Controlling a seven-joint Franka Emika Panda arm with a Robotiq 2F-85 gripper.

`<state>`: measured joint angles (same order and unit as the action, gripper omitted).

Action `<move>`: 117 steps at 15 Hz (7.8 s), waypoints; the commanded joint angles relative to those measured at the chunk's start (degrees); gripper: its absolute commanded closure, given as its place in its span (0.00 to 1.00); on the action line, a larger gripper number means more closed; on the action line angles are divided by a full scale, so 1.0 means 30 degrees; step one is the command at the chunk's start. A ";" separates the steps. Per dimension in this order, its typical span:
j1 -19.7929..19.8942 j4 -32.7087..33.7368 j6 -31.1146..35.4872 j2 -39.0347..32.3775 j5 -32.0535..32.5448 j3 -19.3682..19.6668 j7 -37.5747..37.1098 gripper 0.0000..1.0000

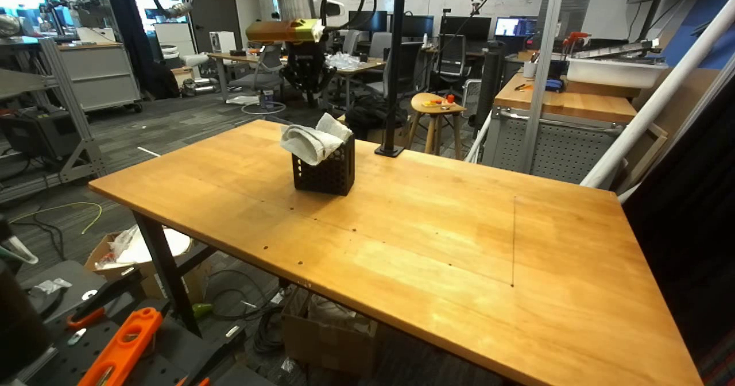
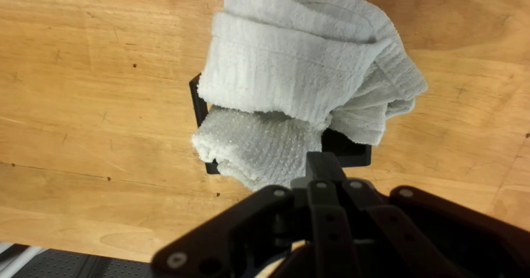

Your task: Move the black basket to the right, place the white towel inside the basket

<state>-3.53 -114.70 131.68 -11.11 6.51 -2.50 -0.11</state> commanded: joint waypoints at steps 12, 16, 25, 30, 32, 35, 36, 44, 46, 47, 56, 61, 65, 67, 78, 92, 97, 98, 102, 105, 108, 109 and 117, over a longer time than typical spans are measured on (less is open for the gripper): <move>0.0897 0.0064 0.0717 -0.1288 -0.0839 0.0504 0.0300 1.00; 0.1012 0.0439 0.1076 -0.1869 -0.1684 0.0337 0.0307 1.00; 0.1045 0.0963 0.1055 -0.3444 -0.3561 -0.0288 0.0793 0.98; 0.1291 0.1230 0.1270 -0.4503 -0.4467 -0.0473 0.1443 0.98; 0.1428 0.1328 0.1336 -0.4900 -0.4870 -0.0519 0.1818 0.99; 0.1663 0.1439 0.1307 -0.5342 -0.5328 -0.0554 0.2290 0.98; 0.1725 0.1433 0.1294 -0.5383 -0.5418 -0.0568 0.2431 0.98; 0.1292 0.1303 0.0877 -0.3996 -0.4309 -0.0220 0.2138 1.00; 0.1240 0.1174 0.0751 -0.3540 -0.4092 -0.0201 0.2076 1.00; 0.1209 0.1145 0.0707 -0.3337 -0.4019 -0.0198 0.2043 1.00; 0.0776 0.0809 0.0521 -0.1363 -0.2706 0.0008 0.1298 1.00; 0.0497 0.0424 0.0490 -0.0241 -0.1487 0.0141 0.0292 0.99; 0.0277 -0.0229 0.0473 0.0430 -0.1161 0.0017 -0.0534 0.99; 0.0140 -0.0690 0.0542 0.0718 -0.1090 -0.0025 -0.0905 0.99; 0.0136 -0.2113 0.1098 0.1234 -0.1242 0.0021 -0.0891 0.99; 0.0834 -0.1701 0.1661 0.0129 -0.1631 0.0577 0.0143 0.99; 0.0996 -0.1002 0.1799 -0.0600 -0.1798 0.0542 0.0458 0.99; 0.0993 -0.0824 0.1766 -0.0686 -0.1823 0.0507 0.0531 0.99; 0.0918 0.0105 0.1603 -0.1368 -0.1917 0.0352 0.0668 0.99; 0.0914 0.0706 0.1483 -0.1937 -0.2134 0.0199 0.0753 0.98; 0.0938 0.1102 0.1507 -0.2510 -0.2374 0.0054 0.0839 0.98; 0.0964 0.1179 0.1519 -0.2674 -0.2461 0.0026 0.0869 0.99; 0.1110 0.1225 0.1984 -0.3381 -0.3302 -0.0129 0.1166 0.99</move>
<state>-0.81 -112.13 136.59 -20.28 -1.42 -2.10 1.48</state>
